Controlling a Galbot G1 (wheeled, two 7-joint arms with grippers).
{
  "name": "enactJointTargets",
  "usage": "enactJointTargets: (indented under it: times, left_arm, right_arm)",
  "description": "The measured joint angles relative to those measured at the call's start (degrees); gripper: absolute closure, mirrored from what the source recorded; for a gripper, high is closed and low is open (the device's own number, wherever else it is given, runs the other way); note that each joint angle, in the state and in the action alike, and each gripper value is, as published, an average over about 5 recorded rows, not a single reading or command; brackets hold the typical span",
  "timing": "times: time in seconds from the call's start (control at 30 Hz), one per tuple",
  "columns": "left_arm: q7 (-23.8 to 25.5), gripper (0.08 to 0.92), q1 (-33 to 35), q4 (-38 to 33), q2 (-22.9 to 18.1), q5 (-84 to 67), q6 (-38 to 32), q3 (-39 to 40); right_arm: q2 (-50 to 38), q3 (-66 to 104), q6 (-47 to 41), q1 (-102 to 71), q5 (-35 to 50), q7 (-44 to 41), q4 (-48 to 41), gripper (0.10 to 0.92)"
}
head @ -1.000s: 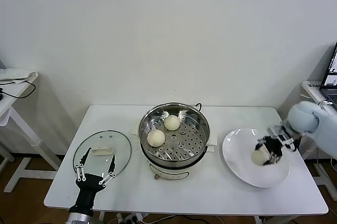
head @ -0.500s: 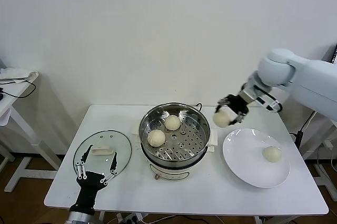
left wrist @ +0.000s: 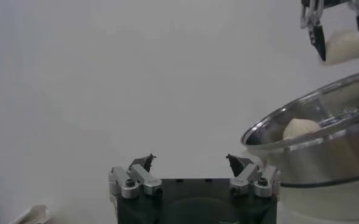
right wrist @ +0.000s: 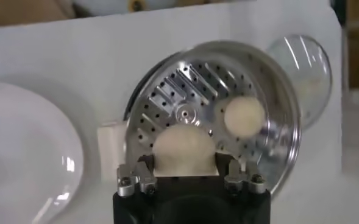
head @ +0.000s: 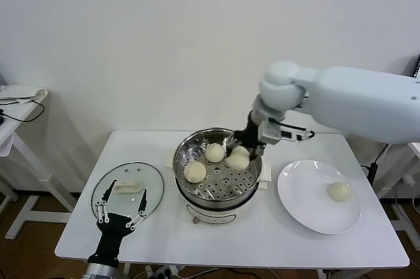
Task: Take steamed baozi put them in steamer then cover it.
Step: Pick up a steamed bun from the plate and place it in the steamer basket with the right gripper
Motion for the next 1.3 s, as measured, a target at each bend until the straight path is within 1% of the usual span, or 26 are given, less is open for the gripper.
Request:
enactJointTargets:
  times: [0.33, 0.73, 0.93, 1.1, 1.3]
  left_arm:
    - [-0.25, 0.177, -0.07, -0.25, 0.27, -0.3, -0.33, -0.39]
    - [-0.4, 0.177, 0.08, -0.25, 0.23, -0.41, -0.73, -0.7]
    - [-0.63, 0.177, -0.02, -0.13, 0.1, -0.42, -0.85, -0.78]
    - [-0.66, 0.177, -0.17, 0.17, 0.11, -0.43, -0.86, -0.8]
    - [-0.63, 0.177, -0.51, 0.54, 0.09, -0.46, -0.79, -0.78]
  right_arm:
    - [5.01, -0.55, 5.58, -4.69, -7.56, 2.21, -1.43, 0.364]
    - [9.27, -0.76, 7.73, -7.9, -11.56, 2.77, -3.52, 0.341]
    - [10.42, -1.03, 8.17, -8.47, -12.25, 2.77, -4.01, 0.298]
    - [10.47, -0.79, 8.44, -8.51, -12.54, 2.64, -3.97, 0.22]
    - [9.33, 0.6, 8.55, -7.72, -11.63, 2.21, -3.83, 0.203]
